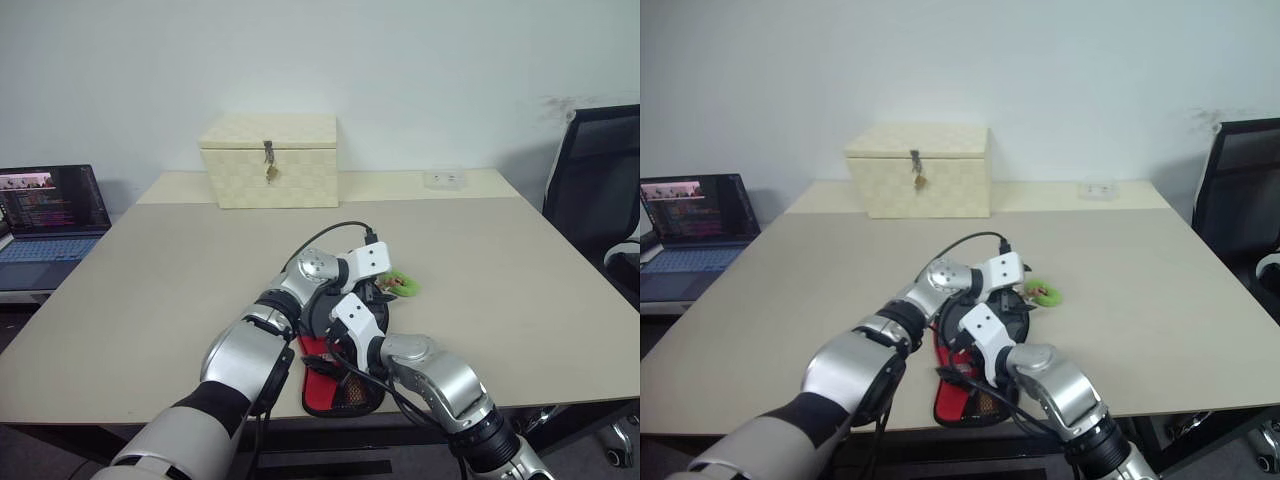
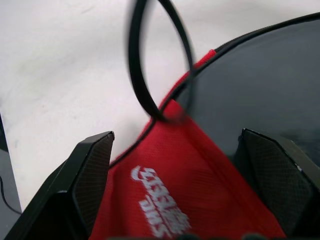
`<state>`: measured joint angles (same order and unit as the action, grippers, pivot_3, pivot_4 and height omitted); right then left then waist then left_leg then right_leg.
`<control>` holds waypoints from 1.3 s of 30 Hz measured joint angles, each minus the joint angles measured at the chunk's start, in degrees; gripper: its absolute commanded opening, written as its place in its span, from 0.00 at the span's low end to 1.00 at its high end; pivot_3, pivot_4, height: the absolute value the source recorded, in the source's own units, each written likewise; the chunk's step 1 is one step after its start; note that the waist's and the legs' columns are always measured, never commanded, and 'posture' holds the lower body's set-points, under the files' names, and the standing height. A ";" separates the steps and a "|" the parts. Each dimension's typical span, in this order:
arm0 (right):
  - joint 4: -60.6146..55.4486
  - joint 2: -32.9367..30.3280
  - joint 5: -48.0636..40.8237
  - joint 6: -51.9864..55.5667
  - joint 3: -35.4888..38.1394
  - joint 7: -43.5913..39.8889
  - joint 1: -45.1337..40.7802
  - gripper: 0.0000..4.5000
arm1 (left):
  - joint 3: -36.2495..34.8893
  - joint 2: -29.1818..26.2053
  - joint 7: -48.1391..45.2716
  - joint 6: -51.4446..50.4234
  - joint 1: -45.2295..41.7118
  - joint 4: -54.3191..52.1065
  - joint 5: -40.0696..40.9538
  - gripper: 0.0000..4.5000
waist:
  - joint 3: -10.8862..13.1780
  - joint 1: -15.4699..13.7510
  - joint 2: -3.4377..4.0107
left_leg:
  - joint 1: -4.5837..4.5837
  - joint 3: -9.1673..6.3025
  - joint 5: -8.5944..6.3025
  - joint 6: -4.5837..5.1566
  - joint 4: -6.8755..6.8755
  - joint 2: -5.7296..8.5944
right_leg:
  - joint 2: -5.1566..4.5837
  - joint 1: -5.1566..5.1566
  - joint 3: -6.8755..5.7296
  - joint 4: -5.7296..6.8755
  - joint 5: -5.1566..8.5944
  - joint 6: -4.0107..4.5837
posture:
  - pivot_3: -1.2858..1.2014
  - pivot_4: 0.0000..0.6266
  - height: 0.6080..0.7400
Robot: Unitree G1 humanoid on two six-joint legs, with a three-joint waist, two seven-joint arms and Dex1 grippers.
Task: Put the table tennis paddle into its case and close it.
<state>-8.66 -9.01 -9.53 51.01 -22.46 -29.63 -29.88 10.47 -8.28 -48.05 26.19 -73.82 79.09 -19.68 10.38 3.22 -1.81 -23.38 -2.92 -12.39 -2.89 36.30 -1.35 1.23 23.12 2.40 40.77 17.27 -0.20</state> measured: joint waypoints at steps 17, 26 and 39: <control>-18.93 -17.50 -15.11 10.53 14.00 -10.34 -1.78 1.00 | -13.22 -10.04 -16.51 -7.47 6.19 -5.37 16.26 0.99 | 0.05 0.08 0.01 | -0.24 -0.09 0.00 0.01 -0.02 -0.05 | 0.01 0.16 -0.10 -0.15 -0.03 0.10 | 0.52 0.24 1.00; 1.43 -26.62 2.46 -12.43 7.49 -8.00 -6.08 1.00 | -9.33 -9.26 -24.50 -12.09 15.74 -9.51 16.11 0.99 | 0.05 -0.11 0.01 | -0.26 -0.07 -0.01 0.02 0.06 -0.03 | 0.02 0.16 -0.08 -0.11 -0.04 0.11 | 0.52 0.24 1.00; 30.85 -21.67 20.07 -37.62 -1.19 -6.21 -14.20 1.00 | -7.92 -8.08 -21.39 -12.70 15.42 -9.60 16.02 0.99 | 0.05 -0.09 0.00 | -0.18 -0.01 -0.01 0.02 0.11 -0.03 | 0.01 0.13 -0.03 -0.02 -0.13 0.26 | 0.52 0.24 1.00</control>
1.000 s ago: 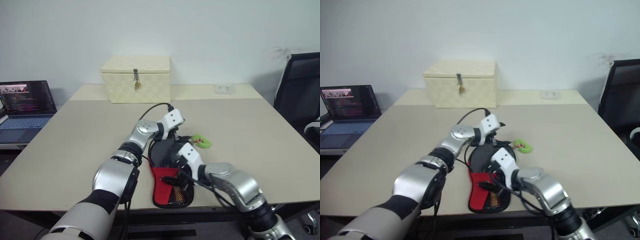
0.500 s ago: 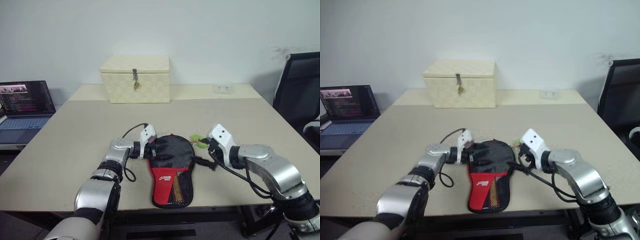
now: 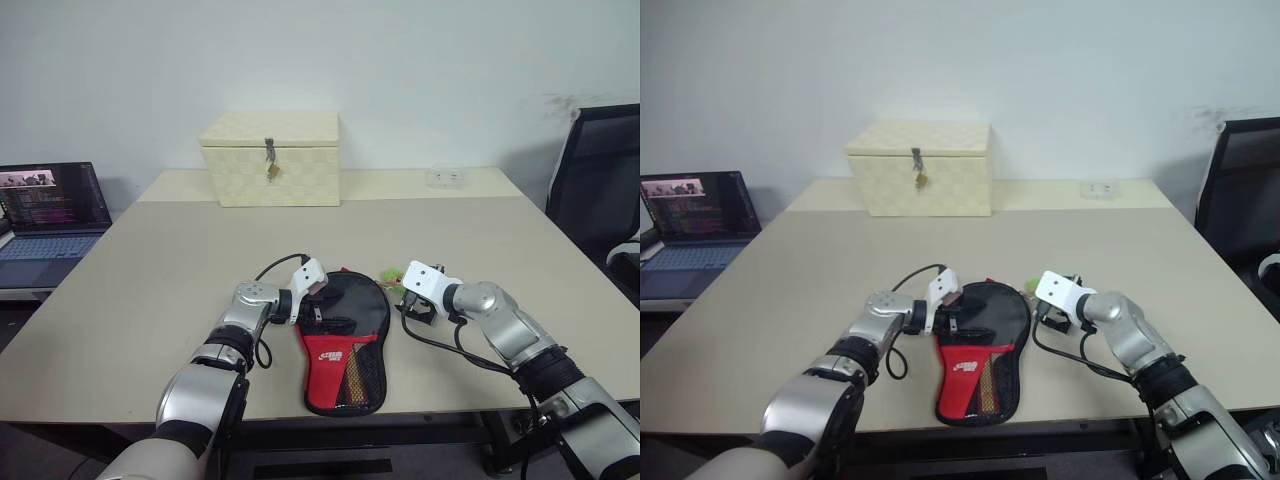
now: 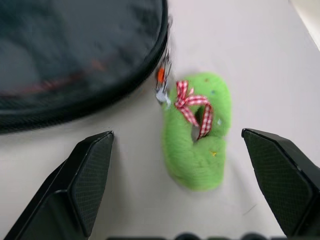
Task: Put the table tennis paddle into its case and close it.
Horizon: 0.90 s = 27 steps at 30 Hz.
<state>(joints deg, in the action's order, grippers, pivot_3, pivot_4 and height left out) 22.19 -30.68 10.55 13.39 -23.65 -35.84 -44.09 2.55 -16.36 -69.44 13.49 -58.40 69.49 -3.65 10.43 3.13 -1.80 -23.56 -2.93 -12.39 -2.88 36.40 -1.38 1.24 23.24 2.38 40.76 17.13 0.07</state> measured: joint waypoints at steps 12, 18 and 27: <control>12.81 6.14 1.76 -2.31 1.51 0.60 -4.58 0.44 | 1.68 0.65 0.12 -0.51 0.16 0.04 -0.06 1.00 | 0.00 0.17 0.00 | 0.80 0.02 0.00 0.00 0.08 -0.04 | 0.06 -0.81 0.06 0.10 0.12 -0.21 | 0.52 0.24 1.00; 14.29 6.11 2.86 -2.33 1.55 -0.33 -4.92 0.00 | 1.75 0.97 0.17 -0.51 0.20 0.04 -0.03 1.00 | 0.00 0.06 0.00 | 0.78 -0.04 0.00 0.00 0.10 -0.03 | 0.04 -0.84 0.03 0.07 0.11 -0.22 | 0.52 0.24 1.00; 7.97 -0.93 4.98 -1.29 1.66 -5.16 -2.26 0.00 | 2.25 2.80 1.23 -0.33 0.21 0.04 -0.34 1.00 | 0.00 -0.93 0.00 | 0.69 -0.11 -0.01 0.00 0.05 0.04 | -0.03 -0.89 0.00 -0.19 0.12 -0.23 | 0.52 0.24 1.00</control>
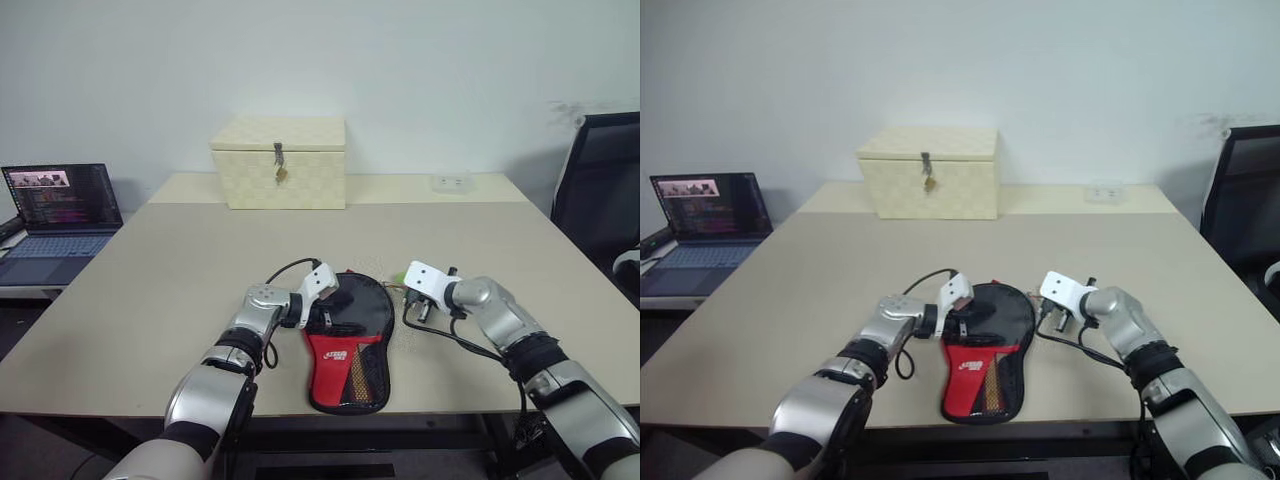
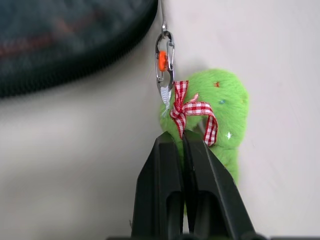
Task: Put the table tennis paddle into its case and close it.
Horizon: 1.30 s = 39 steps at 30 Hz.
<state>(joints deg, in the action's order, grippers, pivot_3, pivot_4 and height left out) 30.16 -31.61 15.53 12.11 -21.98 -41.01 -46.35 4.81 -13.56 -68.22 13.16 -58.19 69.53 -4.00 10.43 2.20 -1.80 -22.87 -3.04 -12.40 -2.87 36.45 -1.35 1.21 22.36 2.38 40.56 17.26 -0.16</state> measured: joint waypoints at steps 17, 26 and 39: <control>-59.65 -16.46 -9.03 30.08 6.88 -16.95 28.34 0.00 | 0.57 2.51 4.06 -0.20 -0.95 0.88 -0.51 1.00 | -0.05 -0.64 0.06 | -0.03 -0.13 -0.01 -0.01 -0.30 0.03 | -0.04 -0.20 -0.10 -0.64 -0.02 -0.09 | 0.52 0.24 1.00; -75.14 -21.74 -15.11 39.52 7.08 -18.64 34.53 0.00 | 0.61 4.06 5.05 -0.23 -1.07 0.99 -0.77 1.00 | -0.06 -0.81 0.06 | -0.04 -0.17 -0.02 -0.01 -0.35 0.20 | -0.21 -0.23 -0.17 -0.71 0.06 -0.23 | 0.52 0.24 1.00; -87.74 -25.00 -29.16 50.91 11.88 -17.41 40.99 0.00 | 0.84 6.31 8.72 -0.57 -2.03 2.58 -1.26 1.00 | -0.07 -0.80 0.04 | 0.06 -0.22 -0.02 0.00 -0.34 0.61 | -0.63 -0.68 -0.23 -1.30 0.00 -0.80 | 0.52 0.24 1.00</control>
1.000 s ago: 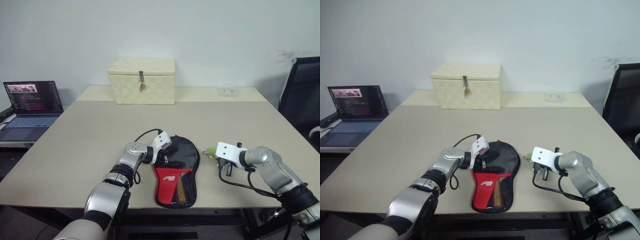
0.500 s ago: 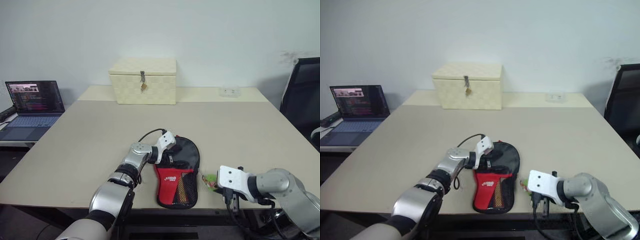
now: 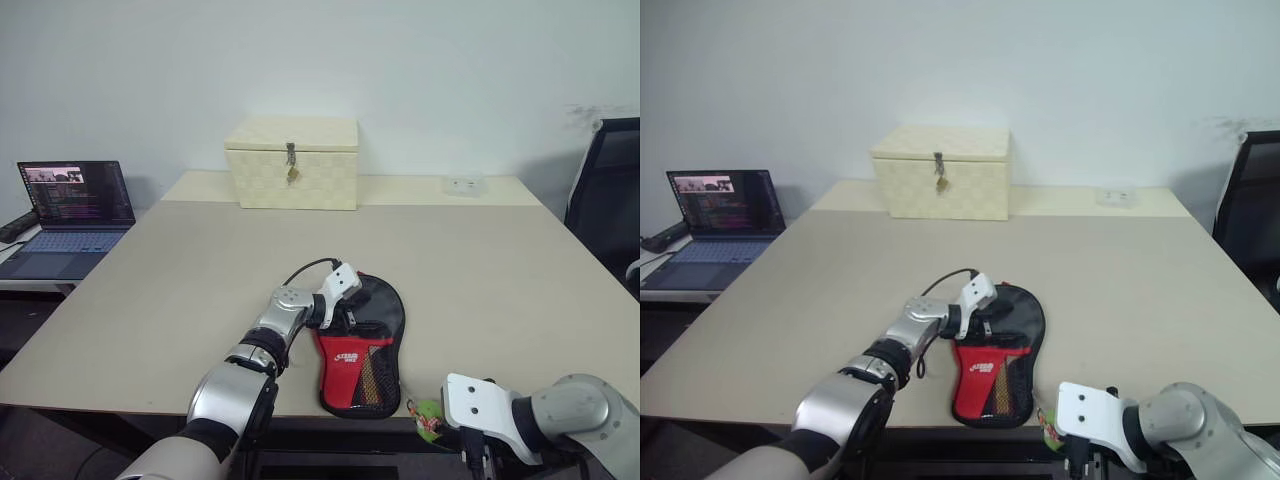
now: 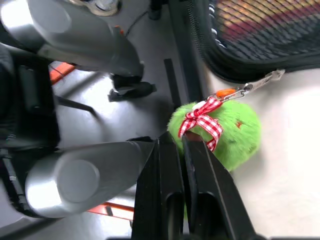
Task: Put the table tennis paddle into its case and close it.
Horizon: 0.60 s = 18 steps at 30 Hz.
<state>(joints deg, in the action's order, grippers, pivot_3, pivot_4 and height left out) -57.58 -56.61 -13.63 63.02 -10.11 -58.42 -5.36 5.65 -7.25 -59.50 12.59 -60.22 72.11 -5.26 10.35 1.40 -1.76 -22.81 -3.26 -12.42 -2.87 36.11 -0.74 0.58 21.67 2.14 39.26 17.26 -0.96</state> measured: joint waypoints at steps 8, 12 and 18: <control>-0.22 -6.13 -17.95 -4.60 1.23 11.37 3.93 0.00 | 0.31 2.28 2.47 0.24 -0.59 0.46 -1.03 1.00 | -0.02 -0.12 -0.01 | -0.03 0.00 -0.03 0.05 0.00 0.14 | -0.20 -0.19 0.03 -0.33 -0.08 -0.18 | 0.52 0.24 1.00; -0.24 -7.73 -25.22 -6.51 -2.06 21.65 2.96 0.00 | 0.74 3.24 2.73 0.34 -0.93 0.54 -1.79 1.00 | -0.01 -0.06 -0.04 | -0.03 0.03 -0.03 0.06 0.00 0.14 | -0.20 -0.19 0.03 -0.33 -0.10 -0.21 | 0.52 0.24 1.00; -0.65 -7.33 -30.69 -5.18 -2.52 27.25 -0.82 0.39 | 0.72 2.75 2.72 0.49 -0.94 0.55 -1.89 1.00 | -0.01 -0.01 -0.04 | -0.03 0.02 -0.03 0.06 0.00 0.13 | -0.19 -0.18 0.02 -0.33 -0.10 -0.21 | 0.52 0.24 1.00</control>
<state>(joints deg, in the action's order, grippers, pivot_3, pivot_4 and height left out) -58.23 -63.94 -44.32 57.84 -12.62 -31.17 -6.18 6.37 -4.51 -56.77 13.08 -61.15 72.67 -7.15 10.34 1.38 -1.80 -22.84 -3.24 -12.45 -2.82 36.11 -0.61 0.39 21.49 2.17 38.92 17.16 -1.17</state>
